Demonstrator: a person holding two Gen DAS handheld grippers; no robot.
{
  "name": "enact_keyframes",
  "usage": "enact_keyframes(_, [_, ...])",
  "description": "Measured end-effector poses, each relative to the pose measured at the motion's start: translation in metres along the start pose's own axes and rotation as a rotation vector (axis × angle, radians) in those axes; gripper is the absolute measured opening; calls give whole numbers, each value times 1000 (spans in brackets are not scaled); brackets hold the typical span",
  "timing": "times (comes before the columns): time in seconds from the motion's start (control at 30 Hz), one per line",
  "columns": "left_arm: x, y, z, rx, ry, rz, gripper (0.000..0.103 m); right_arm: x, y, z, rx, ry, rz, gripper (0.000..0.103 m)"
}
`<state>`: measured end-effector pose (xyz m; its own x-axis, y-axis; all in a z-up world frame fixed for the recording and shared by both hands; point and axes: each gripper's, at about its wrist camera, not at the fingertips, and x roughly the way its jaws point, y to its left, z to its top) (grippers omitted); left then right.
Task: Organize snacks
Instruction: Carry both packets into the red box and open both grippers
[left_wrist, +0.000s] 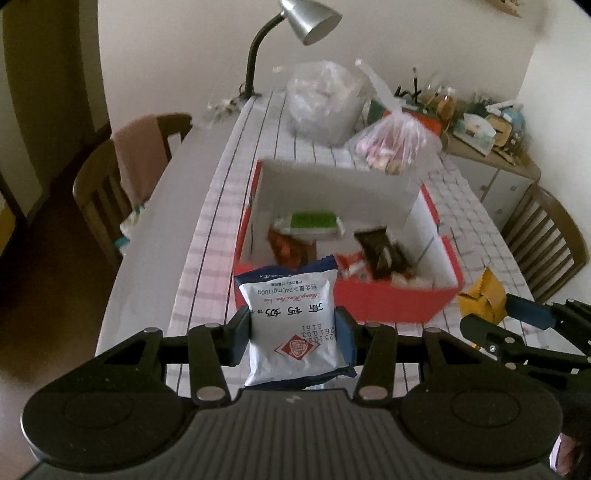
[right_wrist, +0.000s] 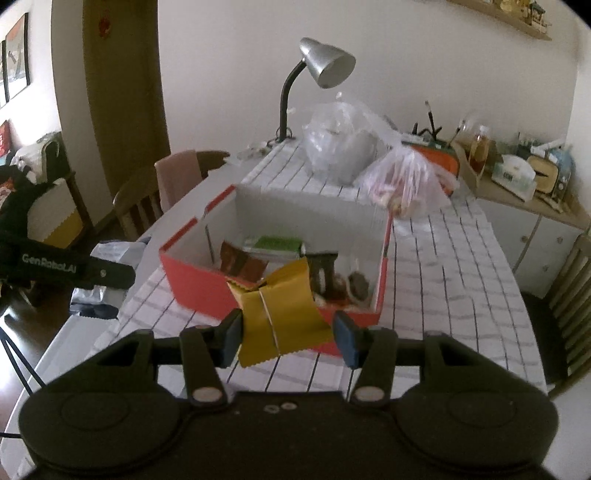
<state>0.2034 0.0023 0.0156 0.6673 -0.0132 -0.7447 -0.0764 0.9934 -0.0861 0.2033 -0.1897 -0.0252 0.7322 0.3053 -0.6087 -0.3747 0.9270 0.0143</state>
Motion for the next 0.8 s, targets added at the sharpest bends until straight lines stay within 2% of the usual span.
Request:
enact_keyframes(0.33, [22, -12, 58, 47, -29, 9, 47, 29, -20, 46, 41, -17, -20, 51])
enact_keyframes(0.57, [49, -17, 77, 63, -17, 23, 47, 58, -27, 64, 49, -2, -30, 51])
enact_keyframes(0.8, [86, -19, 90, 87, 25, 46, 47, 94, -33, 68, 56, 46, -29, 51])
